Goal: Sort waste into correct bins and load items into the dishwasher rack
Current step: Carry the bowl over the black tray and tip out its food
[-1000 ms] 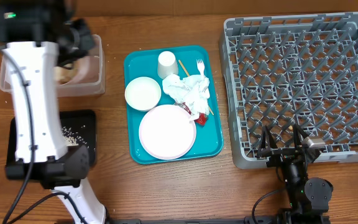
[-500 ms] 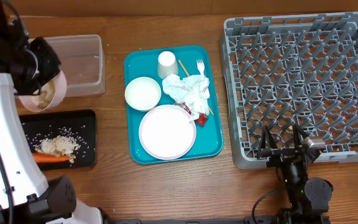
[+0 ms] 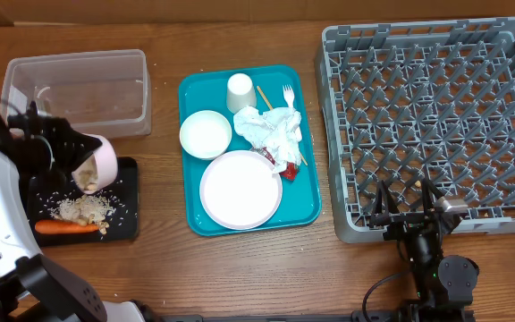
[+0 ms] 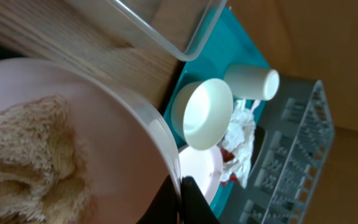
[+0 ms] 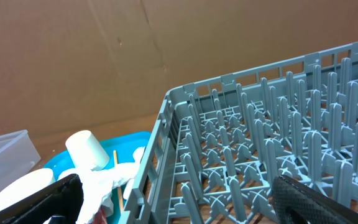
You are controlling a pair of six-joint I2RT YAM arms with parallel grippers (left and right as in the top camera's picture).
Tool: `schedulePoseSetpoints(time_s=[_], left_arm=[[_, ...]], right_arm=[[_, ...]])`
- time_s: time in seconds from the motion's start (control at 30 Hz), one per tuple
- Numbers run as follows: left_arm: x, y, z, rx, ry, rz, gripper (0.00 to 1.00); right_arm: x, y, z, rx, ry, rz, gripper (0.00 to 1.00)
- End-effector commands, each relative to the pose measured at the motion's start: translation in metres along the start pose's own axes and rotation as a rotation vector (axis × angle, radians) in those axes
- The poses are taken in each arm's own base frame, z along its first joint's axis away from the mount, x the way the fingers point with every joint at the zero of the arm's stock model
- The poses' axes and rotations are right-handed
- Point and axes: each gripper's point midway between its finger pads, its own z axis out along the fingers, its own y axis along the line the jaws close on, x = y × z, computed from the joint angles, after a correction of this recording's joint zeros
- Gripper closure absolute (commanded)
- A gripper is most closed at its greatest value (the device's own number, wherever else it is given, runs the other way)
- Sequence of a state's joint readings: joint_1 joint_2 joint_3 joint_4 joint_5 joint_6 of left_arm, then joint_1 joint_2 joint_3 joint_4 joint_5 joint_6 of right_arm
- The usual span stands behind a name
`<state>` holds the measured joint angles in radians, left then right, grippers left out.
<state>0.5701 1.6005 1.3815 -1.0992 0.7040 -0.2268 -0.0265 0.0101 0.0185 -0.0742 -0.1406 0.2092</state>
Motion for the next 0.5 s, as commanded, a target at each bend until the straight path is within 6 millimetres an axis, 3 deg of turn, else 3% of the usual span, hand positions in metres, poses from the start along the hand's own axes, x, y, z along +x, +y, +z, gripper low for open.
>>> schedulePoseSetpoints(time_s=[0.0, 0.17, 0.3, 0.47], left_arm=[[0.012, -0.004, 0.002, 0.310, 0.004, -0.007, 0.96], [0.024, 0.050, 0.014, 0.353, -0.046, -0.110, 0.96], [0.020, 0.061, -0.003, 0.506, -0.135, -0.133, 0.96], [0.011, 0.059, -0.030, 0.648, -0.218, -0.123, 0.96]], right_arm=[[0.002, -0.003, 0.000, 0.012, -0.004, -0.001, 0.00], [0.002, -0.003, 0.000, 0.013, -0.003, -0.001, 0.00], [0.002, -0.003, 0.000, 0.012, -0.004, -0.001, 0.00], [0.002, -0.003, 0.000, 0.012, -0.004, -0.001, 0.00]])
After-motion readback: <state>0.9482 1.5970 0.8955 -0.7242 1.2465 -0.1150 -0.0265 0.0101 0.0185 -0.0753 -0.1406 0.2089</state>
